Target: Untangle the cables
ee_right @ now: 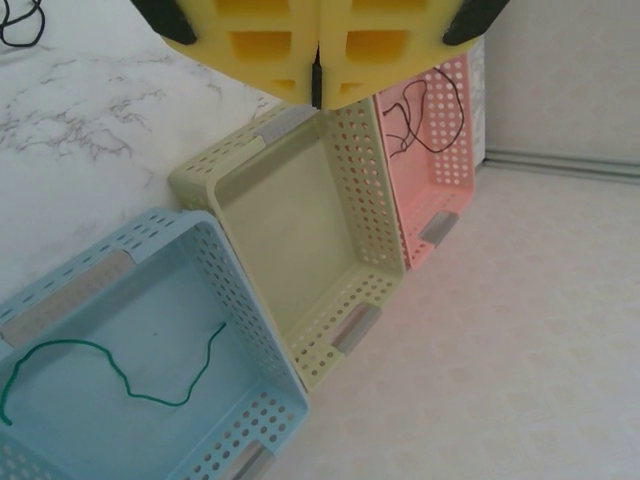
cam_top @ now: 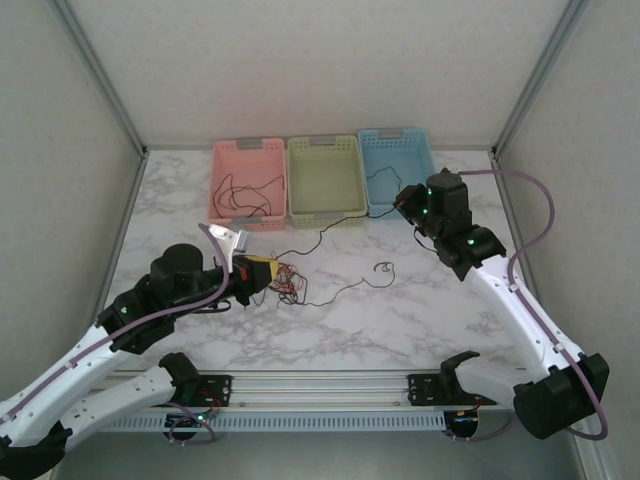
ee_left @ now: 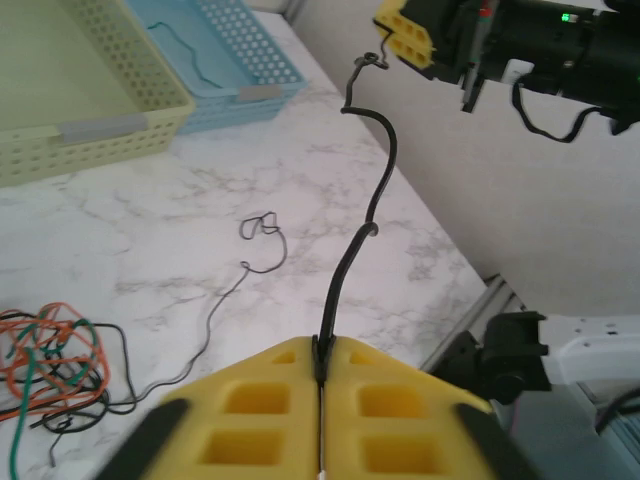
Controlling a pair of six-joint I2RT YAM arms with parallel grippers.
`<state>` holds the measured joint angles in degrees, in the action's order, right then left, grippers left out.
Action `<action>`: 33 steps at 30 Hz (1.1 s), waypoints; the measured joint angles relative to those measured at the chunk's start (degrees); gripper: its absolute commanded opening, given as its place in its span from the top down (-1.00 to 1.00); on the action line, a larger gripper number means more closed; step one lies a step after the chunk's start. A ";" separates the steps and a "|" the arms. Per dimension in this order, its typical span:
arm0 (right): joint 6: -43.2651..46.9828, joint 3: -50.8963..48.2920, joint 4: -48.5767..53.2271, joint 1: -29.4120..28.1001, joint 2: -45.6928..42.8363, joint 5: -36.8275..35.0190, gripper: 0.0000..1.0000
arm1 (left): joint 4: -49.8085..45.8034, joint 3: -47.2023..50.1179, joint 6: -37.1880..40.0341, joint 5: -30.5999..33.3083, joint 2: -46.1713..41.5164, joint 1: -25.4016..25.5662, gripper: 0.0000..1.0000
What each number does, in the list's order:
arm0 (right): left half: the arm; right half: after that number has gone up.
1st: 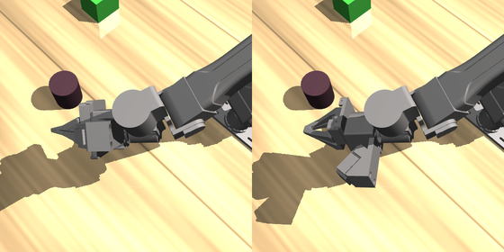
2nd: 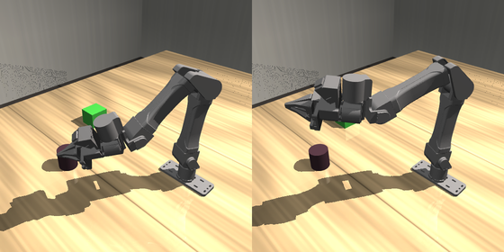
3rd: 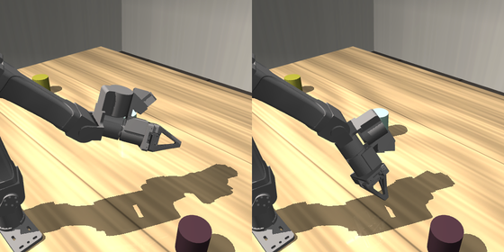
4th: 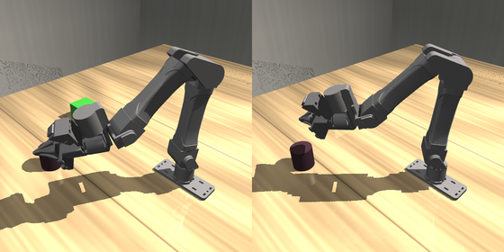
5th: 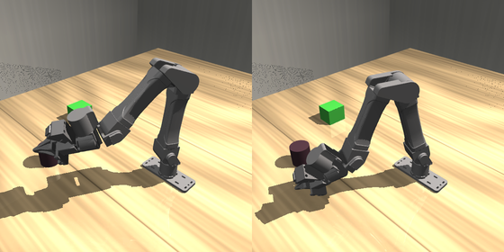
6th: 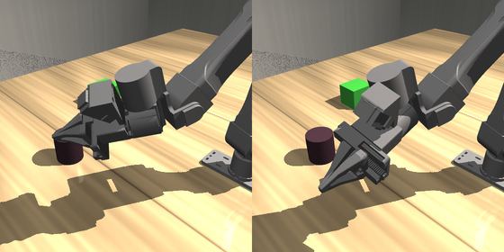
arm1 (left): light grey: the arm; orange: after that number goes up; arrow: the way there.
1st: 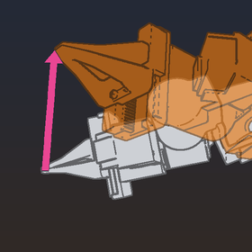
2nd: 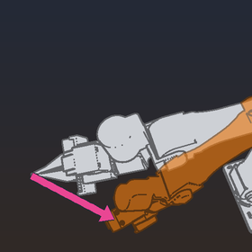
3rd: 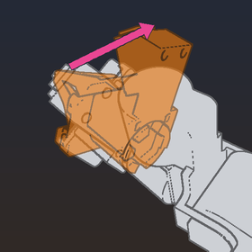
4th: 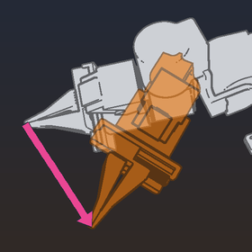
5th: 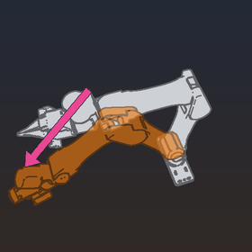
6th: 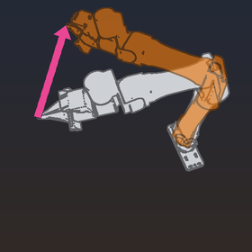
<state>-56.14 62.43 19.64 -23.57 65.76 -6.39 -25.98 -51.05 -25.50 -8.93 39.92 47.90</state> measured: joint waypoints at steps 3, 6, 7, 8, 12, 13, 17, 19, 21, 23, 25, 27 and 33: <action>-0.24 0.31 -1.33 1.64 3.52 0.20 1.00 | -2.23 -1.46 -0.02 3.74 1.16 -0.04 -0.52; -0.59 2.64 -1.84 2.05 9.27 0.68 1.00 | -4.39 -3.15 -0.48 7.76 1.81 -0.07 -0.65; -0.63 4.28 -1.99 2.03 11.72 1.09 1.00 | -5.40 -3.78 -0.66 9.29 1.79 -0.04 -0.66; -0.66 6.19 -2.16 1.92 14.16 1.49 1.00 | -6.78 -4.66 -0.90 11.28 1.70 -0.07 -0.66; -0.48 16.33 -2.62 1.18 24.13 2.19 1.00 | -11.17 -7.06 -1.81 18.86 0.42 -0.15 -0.69; -0.37 19.78 -2.71 0.76 27.12 2.56 1.00 | -12.17 -7.21 -2.05 20.57 -0.20 -0.15 -0.69; 0.07 34.18 -3.04 -1.44 39.63 3.91 1.00 | -16.20 -7.26 -3.23 25.62 -2.23 -0.15 -0.69; 0.09 41.83 -3.02 -2.71 46.53 4.72 1.00 | -17.77 -7.23 -3.72 27.15 -2.86 -0.15 -0.69; 0.11 48.37 -3.08 -3.80 52.68 5.14 1.00 | -18.93 -7.10 -4.33 28.20 -3.43 -0.15 -0.69; 0.46 56.08 -2.45 -5.11 59.67 4.90 1.00 | -20.17 -6.91 -4.74 28.96 -3.87 -0.15 -0.69; 0.94 62.77 -2.19 -6.21 65.51 4.52 1.00 | -21.05 -6.91 -4.98 29.44 -3.96 -0.15 -0.69; 1.40 69.94 -1.84 -7.28 71.38 3.78 1.00 | -21.68 -6.88 -5.25 29.86 -3.96 -0.15 -0.69; 2.84 87.52 -2.19 -10.12 84.61 -1.22 1.00 | -22.49 -5.90 -6.25 30.10 -3.93 -0.15 -0.69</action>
<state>-53.30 149.95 17.45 -33.69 150.36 -7.62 -48.47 -56.95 -31.75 21.17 35.99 47.75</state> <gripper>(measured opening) 0.055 0.844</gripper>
